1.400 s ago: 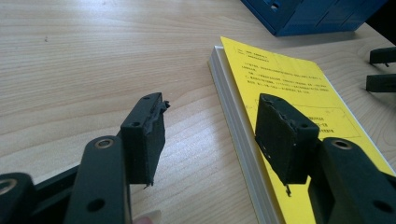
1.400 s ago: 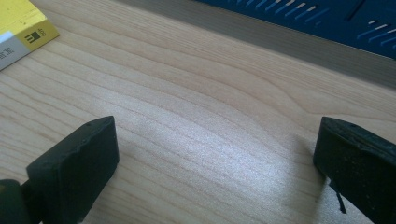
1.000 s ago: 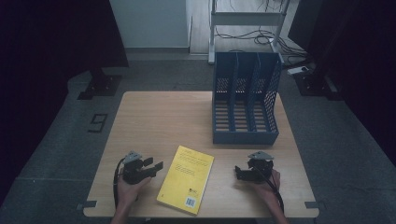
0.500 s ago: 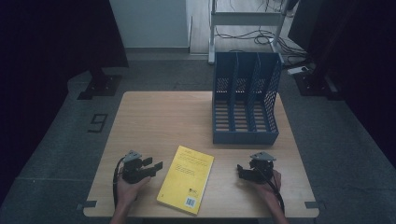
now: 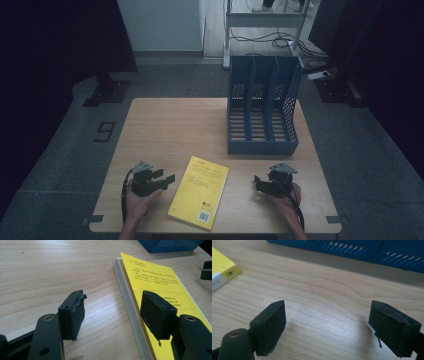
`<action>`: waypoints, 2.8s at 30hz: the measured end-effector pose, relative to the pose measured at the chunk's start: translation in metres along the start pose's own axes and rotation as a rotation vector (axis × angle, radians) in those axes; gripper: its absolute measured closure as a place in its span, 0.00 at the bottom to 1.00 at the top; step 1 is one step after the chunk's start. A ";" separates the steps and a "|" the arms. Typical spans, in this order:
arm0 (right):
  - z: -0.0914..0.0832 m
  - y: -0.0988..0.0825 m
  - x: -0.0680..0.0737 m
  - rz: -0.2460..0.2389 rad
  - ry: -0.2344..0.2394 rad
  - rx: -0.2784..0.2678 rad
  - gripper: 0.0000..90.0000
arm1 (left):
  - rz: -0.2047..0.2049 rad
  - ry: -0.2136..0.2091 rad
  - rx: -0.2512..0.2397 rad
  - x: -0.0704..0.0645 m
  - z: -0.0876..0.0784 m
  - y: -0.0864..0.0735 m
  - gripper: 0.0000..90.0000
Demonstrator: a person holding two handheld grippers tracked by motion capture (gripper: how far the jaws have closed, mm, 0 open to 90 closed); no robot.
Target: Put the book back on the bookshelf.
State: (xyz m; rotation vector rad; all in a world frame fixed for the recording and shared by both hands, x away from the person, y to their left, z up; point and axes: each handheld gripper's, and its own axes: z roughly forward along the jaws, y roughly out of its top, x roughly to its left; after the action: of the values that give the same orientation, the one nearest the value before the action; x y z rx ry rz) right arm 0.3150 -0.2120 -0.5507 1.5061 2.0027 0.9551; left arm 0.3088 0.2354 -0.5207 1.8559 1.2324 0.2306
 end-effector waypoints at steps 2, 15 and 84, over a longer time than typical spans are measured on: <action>-0.001 0.000 0.001 -0.003 0.003 -0.006 0.16 | 0.000 -0.005 0.000 -0.001 0.000 0.000 0.39; -0.010 0.006 0.017 -0.009 0.049 -0.052 0.17 | -0.003 -0.015 0.017 -0.001 0.002 0.000 0.38; 0.023 0.024 0.121 -0.113 0.214 -0.031 0.16 | 0.019 -0.050 0.026 -0.013 0.004 0.002 0.38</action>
State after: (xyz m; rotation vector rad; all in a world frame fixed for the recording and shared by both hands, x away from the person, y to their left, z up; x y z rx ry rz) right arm 0.3103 -0.0873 -0.5419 1.3059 2.1842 1.1358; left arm 0.3056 0.2229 -0.5180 1.8856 1.1889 0.1780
